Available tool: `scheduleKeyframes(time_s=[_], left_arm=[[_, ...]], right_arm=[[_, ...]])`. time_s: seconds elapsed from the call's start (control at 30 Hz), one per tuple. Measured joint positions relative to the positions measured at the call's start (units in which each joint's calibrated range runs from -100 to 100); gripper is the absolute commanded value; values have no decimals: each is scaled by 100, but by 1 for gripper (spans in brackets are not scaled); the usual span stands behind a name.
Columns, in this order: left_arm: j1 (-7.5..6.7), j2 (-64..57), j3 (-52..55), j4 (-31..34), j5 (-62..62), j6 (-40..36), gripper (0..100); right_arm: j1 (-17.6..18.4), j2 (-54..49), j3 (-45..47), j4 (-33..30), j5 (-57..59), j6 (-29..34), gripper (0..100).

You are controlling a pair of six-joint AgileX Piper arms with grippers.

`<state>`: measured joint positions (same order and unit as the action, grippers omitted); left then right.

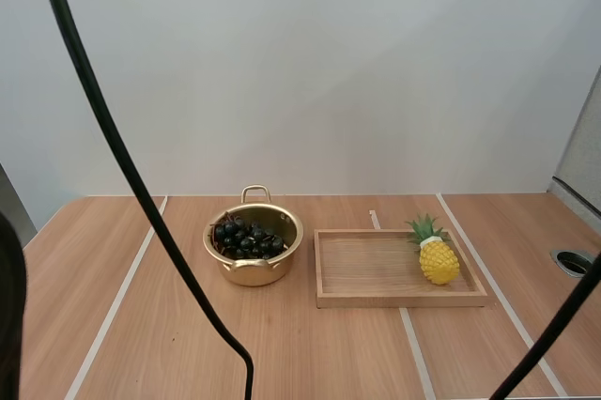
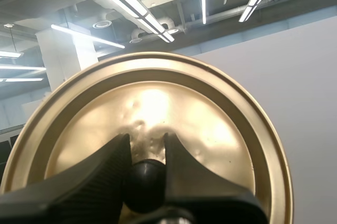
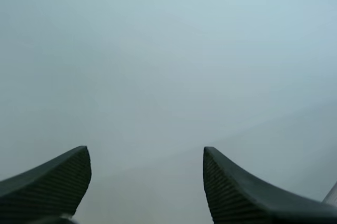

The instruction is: Open the pot, put the grape inside, and close it

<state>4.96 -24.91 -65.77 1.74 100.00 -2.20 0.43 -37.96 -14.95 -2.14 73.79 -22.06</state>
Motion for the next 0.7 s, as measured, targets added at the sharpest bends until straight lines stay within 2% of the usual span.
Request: scheduleKeyframes(time_s=[0.07, 0.13, 0.2, 0.4, 0.7], left_arm=[[0, 54, 0, 0, 0, 29, 0], [0, 154, 0, -24, 0, 54, 0], [0, 338, 0, -127, 0, 65, 0], [0, 990, 12, -853, 0, 153, 0], [0, 1536, 64, -1415, 0, 210, 0]], right_arm=[[0, -242, 0, 0, 65, 119, 100], [0, -422, 0, 0, 100, 150, 58], [0, -652, 0, 0, 121, 179, 0], [0, -1382, -15, -374, 292, 744, 0], [-1, -1834, -15, -601, 1004, 814, 0]])
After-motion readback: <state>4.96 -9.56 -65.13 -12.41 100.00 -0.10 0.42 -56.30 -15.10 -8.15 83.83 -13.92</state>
